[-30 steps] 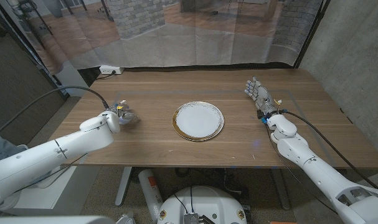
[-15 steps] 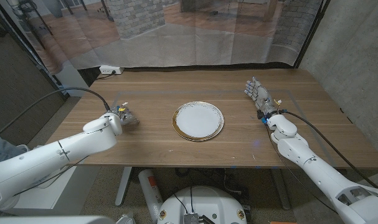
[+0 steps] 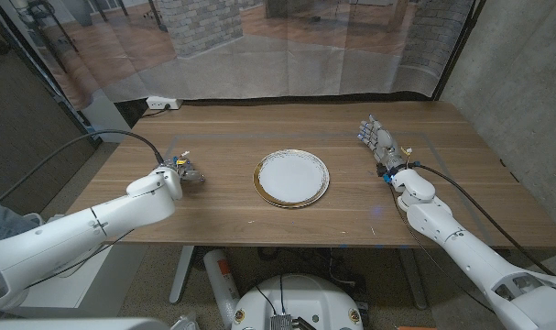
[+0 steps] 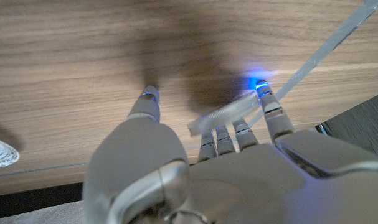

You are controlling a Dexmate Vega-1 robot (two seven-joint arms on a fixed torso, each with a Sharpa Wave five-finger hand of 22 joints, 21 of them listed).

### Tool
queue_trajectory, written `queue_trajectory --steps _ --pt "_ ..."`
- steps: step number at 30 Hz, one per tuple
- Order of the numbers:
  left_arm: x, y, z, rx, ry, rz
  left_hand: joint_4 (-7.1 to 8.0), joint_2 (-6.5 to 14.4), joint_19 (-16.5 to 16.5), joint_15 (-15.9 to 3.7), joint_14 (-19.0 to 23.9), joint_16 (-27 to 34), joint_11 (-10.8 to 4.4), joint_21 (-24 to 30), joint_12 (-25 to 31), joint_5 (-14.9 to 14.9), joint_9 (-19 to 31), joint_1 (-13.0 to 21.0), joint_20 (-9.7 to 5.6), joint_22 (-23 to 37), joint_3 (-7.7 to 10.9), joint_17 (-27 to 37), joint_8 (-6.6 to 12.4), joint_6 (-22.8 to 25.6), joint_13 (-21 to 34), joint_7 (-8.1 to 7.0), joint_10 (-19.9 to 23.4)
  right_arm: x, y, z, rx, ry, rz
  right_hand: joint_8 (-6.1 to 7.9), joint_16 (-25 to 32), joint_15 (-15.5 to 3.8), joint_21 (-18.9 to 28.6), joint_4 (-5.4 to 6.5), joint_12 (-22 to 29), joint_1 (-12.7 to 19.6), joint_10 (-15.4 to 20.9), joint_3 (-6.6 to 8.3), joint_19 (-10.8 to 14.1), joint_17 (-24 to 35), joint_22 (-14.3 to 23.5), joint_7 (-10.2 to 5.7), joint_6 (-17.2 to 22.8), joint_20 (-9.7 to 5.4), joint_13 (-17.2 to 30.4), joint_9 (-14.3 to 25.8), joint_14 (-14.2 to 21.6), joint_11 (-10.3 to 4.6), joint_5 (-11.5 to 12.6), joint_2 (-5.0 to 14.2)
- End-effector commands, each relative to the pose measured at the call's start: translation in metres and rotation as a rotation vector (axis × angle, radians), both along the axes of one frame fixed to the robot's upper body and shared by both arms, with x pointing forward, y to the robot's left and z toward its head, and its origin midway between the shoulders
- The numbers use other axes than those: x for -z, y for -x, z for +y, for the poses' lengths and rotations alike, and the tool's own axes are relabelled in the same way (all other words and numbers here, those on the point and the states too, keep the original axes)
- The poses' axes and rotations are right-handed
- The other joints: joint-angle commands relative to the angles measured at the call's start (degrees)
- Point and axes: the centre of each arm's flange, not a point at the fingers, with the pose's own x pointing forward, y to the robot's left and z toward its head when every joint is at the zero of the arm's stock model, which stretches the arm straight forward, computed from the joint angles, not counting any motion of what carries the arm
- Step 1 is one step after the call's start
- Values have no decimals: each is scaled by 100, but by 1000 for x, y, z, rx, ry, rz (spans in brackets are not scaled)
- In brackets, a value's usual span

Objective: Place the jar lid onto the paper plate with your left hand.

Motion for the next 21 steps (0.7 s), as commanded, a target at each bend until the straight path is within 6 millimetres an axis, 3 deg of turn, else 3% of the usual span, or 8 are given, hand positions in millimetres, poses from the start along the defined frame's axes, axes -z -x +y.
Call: queue_trajectory --steps 1,8,12,16,21 --pt "1 -9 -8 -1 -4 -23 -35 182 382 -64 239 69 -26 129 49 -109 38 369 -32 35 184 36 16 92 16 16 115 -2 -2 -2 5 5 4 34 -3 -6 -24 -41 -2 14 38 14 54 6 20 -8 30 -9 30 30 54 14 2 2" --pt "3 -11 -11 -17 -3 -71 -41 513 1024 -142 699 205 -91 344 129 -222 68 972 -58 51 511 158 114 460 57 58 435 -2 -3 -2 2 4 5 34 2 -15 -28 -43 -2 13 38 14 70 6 20 -10 31 -6 30 30 68 12 2 4" --pt "2 -9 -10 -31 5 -108 -27 742 1461 -221 1062 332 -161 509 222 -206 116 1364 -95 46 770 305 304 1034 108 33 752 -2 -3 -1 0 5 4 36 6 -19 -27 -44 -1 12 39 13 96 7 20 -6 35 -12 30 30 80 6 2 6" --pt "2 -8 -9 -36 1 -127 -48 821 1745 -380 1475 473 -264 646 361 -182 169 1681 -295 50 984 408 520 1632 156 29 1179 -1 -3 0 -1 5 4 37 11 -17 -29 -45 0 10 44 12 116 7 21 -7 40 -15 31 30 96 9 2 6" --pt "3 -7 -10 -47 -2 -139 -6 820 2007 -488 1822 586 -390 793 481 -191 208 1851 -534 51 1119 519 659 2034 209 -19 1574 -1 -2 1 -1 9 6 37 17 -18 -30 -47 1 8 46 11 135 8 21 -5 41 -18 31 30 113 4 2 8"
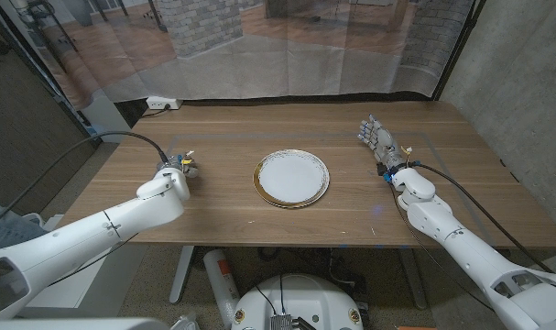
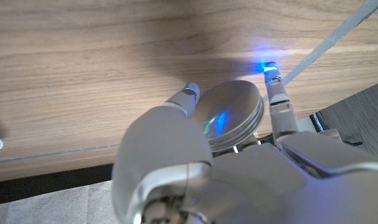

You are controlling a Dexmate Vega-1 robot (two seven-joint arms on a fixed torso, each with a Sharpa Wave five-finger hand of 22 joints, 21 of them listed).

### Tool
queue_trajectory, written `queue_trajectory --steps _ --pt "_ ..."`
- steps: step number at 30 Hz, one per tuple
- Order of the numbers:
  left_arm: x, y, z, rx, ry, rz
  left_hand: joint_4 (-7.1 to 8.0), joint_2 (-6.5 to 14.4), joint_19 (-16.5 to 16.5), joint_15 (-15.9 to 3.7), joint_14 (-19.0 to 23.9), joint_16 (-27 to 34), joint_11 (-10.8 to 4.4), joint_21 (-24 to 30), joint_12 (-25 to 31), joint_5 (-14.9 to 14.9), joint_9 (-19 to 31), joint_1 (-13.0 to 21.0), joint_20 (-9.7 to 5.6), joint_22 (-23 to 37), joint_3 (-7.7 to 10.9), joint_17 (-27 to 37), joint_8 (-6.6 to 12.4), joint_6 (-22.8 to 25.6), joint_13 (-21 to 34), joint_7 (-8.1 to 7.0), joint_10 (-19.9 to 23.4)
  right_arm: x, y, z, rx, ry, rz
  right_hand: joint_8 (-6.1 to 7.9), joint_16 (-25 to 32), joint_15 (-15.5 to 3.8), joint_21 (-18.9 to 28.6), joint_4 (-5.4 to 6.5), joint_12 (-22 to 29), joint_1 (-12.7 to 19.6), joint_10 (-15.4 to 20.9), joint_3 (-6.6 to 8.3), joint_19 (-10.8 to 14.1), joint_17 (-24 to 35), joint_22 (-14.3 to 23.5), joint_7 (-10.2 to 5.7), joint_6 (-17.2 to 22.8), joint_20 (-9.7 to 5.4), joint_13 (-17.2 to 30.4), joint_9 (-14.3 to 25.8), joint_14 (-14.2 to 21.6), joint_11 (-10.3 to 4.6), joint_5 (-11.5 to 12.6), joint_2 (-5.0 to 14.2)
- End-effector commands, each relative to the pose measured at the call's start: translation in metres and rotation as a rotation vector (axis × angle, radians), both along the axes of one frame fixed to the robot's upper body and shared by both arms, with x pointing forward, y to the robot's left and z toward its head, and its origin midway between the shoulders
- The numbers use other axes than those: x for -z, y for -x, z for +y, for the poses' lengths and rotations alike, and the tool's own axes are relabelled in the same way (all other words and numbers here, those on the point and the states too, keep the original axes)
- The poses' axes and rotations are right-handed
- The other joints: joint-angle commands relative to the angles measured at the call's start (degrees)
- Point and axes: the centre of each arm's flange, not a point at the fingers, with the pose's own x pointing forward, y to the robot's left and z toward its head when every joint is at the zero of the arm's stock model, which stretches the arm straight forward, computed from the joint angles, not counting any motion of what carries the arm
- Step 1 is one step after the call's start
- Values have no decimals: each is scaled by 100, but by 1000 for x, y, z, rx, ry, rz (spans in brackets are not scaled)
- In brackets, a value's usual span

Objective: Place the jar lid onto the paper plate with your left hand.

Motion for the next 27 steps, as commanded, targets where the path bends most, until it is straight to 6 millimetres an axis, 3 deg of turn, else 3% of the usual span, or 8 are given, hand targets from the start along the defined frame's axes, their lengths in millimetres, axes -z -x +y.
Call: queue_trajectory --steps 1,7,13,16,27 --pt "1 2 -2 -23 -5 -56 29 -10 1205 -62 282 97 -93 126 103 27 41 123 -1108 53 101 80 119 326 51 -34 317 1 1 3 -2 5 1 36 17 6 -32 -47 0 7 44 10 65 9 22 -4 40 -9 31 31 52 5 3 8" --pt "1 5 -1 -47 -5 -81 72 -42 1514 -224 811 246 -153 325 256 0 89 198 -1372 59 186 172 314 861 129 -107 804 1 1 3 -4 7 0 36 20 -7 -36 -48 -2 4 40 9 86 10 22 -1 41 -9 31 31 64 5 2 11" --pt "0 8 -1 -61 4 -113 55 -27 1861 -396 1207 352 -224 556 356 1 155 319 -1665 58 298 278 466 1210 221 -69 1177 0 1 4 -7 12 0 37 18 -10 -42 -50 -2 3 40 8 98 11 23 4 47 -8 31 31 66 0 2 11" --pt "-1 8 -1 -60 7 -122 41 -44 2025 -451 1376 396 -107 666 371 -2 187 377 -1775 50 342 329 523 1322 267 -87 1265 -1 2 4 -7 13 -2 35 20 -11 -46 -51 -1 2 44 8 104 11 23 3 41 -6 31 31 74 10 2 13" --pt "-6 9 -4 -59 23 -153 45 -71 2282 -587 1768 497 -103 875 445 -12 266 470 -1955 33 422 449 693 1646 376 -72 1587 -3 3 2 -4 10 -7 32 21 -13 -61 -58 -4 6 37 9 122 11 24 0 35 -14 31 31 90 0 3 18"
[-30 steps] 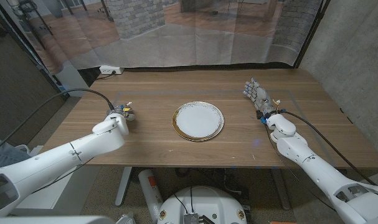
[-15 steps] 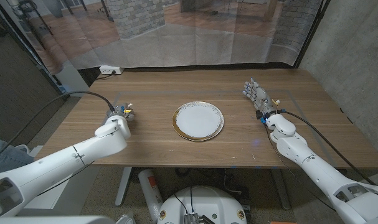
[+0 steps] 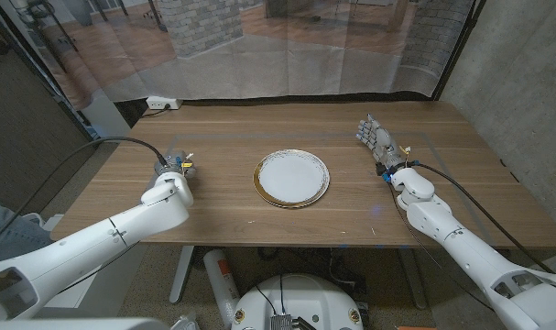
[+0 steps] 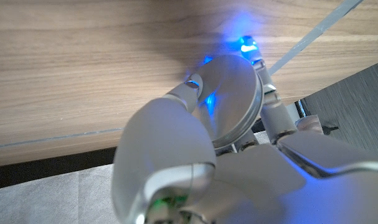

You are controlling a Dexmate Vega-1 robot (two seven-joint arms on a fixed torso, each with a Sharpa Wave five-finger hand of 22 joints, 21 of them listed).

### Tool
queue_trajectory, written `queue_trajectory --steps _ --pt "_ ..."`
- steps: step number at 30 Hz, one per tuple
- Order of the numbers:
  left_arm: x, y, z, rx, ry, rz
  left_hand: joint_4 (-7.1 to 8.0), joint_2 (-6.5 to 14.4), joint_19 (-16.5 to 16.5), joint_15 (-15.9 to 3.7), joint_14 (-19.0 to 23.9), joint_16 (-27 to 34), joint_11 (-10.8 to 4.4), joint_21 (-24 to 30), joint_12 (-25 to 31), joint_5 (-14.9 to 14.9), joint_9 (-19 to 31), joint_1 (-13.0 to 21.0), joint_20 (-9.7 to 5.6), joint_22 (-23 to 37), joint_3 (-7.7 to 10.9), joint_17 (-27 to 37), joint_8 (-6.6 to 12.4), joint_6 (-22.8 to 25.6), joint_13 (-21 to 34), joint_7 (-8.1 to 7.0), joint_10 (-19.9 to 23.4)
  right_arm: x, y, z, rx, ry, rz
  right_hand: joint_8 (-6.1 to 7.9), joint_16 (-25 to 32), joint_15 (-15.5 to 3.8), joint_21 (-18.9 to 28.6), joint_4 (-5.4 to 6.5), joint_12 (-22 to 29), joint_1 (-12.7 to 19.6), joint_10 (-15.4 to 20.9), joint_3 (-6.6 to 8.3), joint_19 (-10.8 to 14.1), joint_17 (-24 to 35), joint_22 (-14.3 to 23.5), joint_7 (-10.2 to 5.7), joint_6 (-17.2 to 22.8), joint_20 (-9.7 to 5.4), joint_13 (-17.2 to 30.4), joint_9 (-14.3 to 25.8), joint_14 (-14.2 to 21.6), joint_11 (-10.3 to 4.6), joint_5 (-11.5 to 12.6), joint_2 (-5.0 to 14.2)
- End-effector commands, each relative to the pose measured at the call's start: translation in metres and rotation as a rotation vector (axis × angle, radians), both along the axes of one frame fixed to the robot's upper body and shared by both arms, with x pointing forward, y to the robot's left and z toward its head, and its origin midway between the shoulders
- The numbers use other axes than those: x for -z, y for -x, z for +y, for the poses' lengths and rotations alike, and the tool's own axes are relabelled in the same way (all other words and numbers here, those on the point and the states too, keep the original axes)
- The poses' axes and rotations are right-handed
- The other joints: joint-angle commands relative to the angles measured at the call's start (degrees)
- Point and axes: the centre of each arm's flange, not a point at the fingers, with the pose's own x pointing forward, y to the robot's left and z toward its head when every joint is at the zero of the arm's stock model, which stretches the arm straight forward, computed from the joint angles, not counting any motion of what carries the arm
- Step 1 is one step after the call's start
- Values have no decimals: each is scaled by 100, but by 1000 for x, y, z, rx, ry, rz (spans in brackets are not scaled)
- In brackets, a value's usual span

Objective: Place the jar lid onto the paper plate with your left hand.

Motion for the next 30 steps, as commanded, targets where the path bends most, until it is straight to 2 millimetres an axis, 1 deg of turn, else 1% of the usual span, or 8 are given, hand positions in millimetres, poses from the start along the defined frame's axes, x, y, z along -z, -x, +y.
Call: queue_trajectory --steps 1,5,7,12,30 --pt "-6 1 -3 -6 14 -42 7 66 650 -350 126 43 -12 82 61 37 60 81 -668 -19 73 26 68 192 49 15 149 -1 1 -2 1 -1 -3 32 20 -20 -40 -24 -3 6 38 9 64 12 25 0 37 -14 31 31 60 2 3 19" --pt "-7 1 -5 -2 16 -40 14 65 666 -341 141 38 0 111 57 36 76 91 -691 -22 86 50 96 234 73 44 168 -1 2 -4 2 -3 -5 32 21 -18 -44 -25 -1 5 44 8 71 12 25 -1 37 -15 31 31 66 -2 3 20" --pt "-7 0 -5 0 16 -40 20 65 671 -341 148 36 -20 121 58 35 82 89 -696 -23 89 59 98 232 82 42 181 -1 3 -4 5 -3 -5 32 20 -21 -47 -27 -1 5 44 8 73 12 25 -1 36 -19 31 31 66 11 3 20" --pt "-8 1 -6 8 27 -47 44 61 685 -342 175 36 -7 146 55 31 88 70 -707 -26 89 78 107 243 102 37 198 0 4 -6 6 -5 -7 34 19 -22 -54 -29 2 5 51 8 79 13 26 1 42 -17 31 31 70 7 3 21" --pt "-19 12 -8 44 34 -86 101 26 698 -344 230 11 -21 209 34 24 73 -11 -724 -36 84 123 121 296 162 45 235 -1 9 -4 5 -12 -24 31 15 -21 -79 -36 4 7 59 10 98 13 27 6 36 -17 31 31 76 3 2 32"
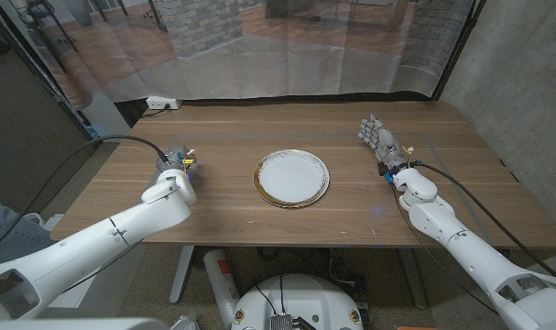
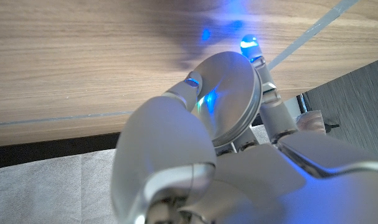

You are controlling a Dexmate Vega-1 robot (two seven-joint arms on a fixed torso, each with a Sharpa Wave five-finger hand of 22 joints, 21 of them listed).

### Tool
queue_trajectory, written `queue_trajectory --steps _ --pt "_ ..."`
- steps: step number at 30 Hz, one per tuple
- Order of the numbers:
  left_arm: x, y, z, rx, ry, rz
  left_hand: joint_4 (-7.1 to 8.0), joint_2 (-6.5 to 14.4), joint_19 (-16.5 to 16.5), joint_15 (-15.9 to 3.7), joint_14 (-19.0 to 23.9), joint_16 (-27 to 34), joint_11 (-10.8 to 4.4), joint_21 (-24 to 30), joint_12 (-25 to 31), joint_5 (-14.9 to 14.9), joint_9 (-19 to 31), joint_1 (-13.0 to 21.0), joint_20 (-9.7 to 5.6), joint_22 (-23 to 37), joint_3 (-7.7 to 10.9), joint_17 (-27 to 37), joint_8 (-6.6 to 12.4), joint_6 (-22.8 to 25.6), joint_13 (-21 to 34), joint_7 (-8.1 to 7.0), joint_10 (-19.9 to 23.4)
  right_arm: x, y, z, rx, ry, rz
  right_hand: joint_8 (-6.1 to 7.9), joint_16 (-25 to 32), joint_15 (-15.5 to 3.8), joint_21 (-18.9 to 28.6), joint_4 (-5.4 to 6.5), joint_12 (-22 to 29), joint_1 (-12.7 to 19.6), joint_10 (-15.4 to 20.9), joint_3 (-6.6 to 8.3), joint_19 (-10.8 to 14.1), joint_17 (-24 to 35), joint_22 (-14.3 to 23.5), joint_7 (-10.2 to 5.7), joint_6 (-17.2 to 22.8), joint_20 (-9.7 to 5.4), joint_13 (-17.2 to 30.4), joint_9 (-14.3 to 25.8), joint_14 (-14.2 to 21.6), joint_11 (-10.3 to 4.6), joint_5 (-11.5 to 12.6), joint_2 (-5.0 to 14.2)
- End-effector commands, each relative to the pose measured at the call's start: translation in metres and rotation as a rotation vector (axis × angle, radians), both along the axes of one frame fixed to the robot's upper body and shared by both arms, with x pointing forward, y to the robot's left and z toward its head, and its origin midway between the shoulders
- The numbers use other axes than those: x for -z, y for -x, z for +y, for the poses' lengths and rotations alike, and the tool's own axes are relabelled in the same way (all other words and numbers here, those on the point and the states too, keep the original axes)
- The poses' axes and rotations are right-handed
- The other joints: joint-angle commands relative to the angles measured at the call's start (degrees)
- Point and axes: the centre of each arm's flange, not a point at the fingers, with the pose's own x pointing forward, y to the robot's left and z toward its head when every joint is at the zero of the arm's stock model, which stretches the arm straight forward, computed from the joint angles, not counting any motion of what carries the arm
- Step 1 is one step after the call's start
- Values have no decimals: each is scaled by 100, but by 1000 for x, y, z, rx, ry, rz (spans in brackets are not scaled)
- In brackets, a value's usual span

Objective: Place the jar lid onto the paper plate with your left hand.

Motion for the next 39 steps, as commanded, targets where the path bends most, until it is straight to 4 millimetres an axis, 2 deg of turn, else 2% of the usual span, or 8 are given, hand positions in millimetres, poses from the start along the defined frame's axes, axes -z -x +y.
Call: queue_trajectory --steps 1,39 --pt "-6 5 -1 32 7 -16 91 51 628 -303 45 7 -14 35 11 0 14 -39 -655 14 63 23 85 211 31 51 21 -1 3 0 2 -5 -10 31 14 10 -36 -31 4 7 61 3 38 14 27 5 36 1 31 31 45 6 2 32" --pt "-45 7 -24 163 -24 -93 104 29 547 -342 112 -55 -53 119 -50 1 -7 -96 -699 5 104 109 79 227 136 -2 66 1 15 -7 24 -29 -33 37 14 -3 -98 -45 18 7 110 6 66 15 30 21 57 3 31 31 82 16 -1 53"
